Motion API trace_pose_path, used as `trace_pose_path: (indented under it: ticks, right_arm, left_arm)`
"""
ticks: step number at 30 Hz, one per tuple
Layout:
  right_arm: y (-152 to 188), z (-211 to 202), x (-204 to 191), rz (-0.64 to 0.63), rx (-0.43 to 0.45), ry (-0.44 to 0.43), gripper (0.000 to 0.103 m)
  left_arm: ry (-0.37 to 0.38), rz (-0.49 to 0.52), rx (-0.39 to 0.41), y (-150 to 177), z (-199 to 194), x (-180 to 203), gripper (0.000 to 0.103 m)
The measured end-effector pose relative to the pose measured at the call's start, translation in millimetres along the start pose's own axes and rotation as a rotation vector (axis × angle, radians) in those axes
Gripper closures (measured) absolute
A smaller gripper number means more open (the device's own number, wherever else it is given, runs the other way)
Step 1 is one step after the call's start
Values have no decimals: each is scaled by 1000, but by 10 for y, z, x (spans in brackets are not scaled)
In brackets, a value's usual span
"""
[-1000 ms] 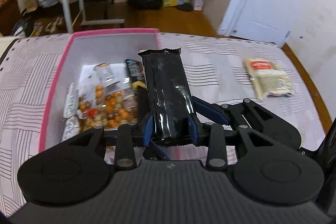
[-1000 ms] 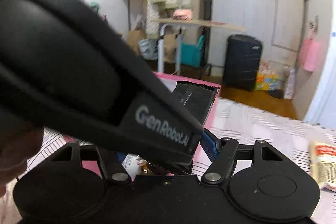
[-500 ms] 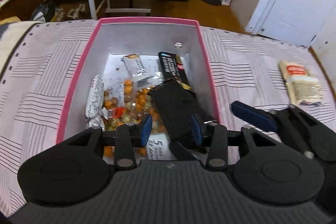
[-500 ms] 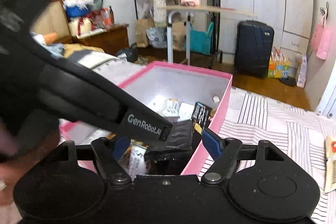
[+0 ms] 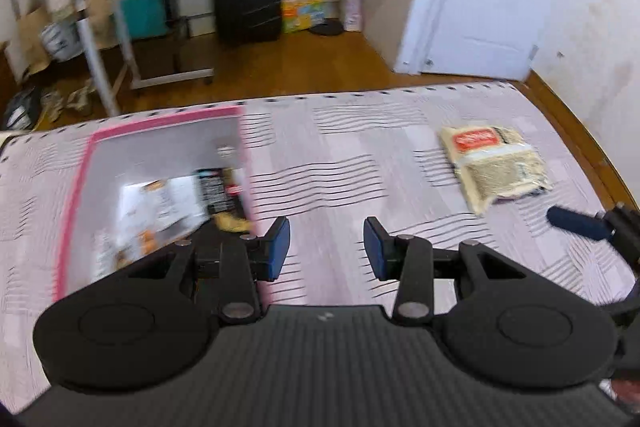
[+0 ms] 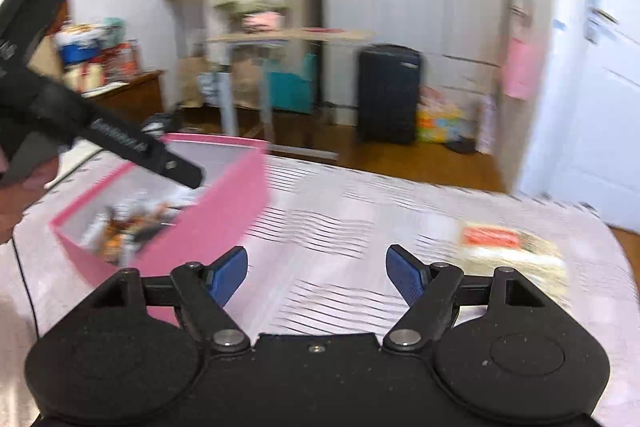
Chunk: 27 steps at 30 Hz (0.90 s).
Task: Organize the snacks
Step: 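Grasp the beige red-labelled noodle pack with the left tool while the right tool grasps it too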
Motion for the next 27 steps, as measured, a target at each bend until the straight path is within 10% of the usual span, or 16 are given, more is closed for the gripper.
trace_pose_path:
  ticks: [18,27]
  right_arm:
    - [113,570,2039,167,-107,277,22]
    - [546,1241,2842,601,-212,156,22]
  left_arm:
    - [176,-149,-169,-412,1410,1113,62]
    - [181,-174,-220,-459,2074,1464,61]
Point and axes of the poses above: each gripper's, at about its wrist camera, not at the fingertips, and z roughly the way its jaws point, x to its right, y to its underside, the point moved 4 cm from there along z, roughly the way its jaws point, and after that the axes turned 2 degrees about -y, right-handed, at the moved point
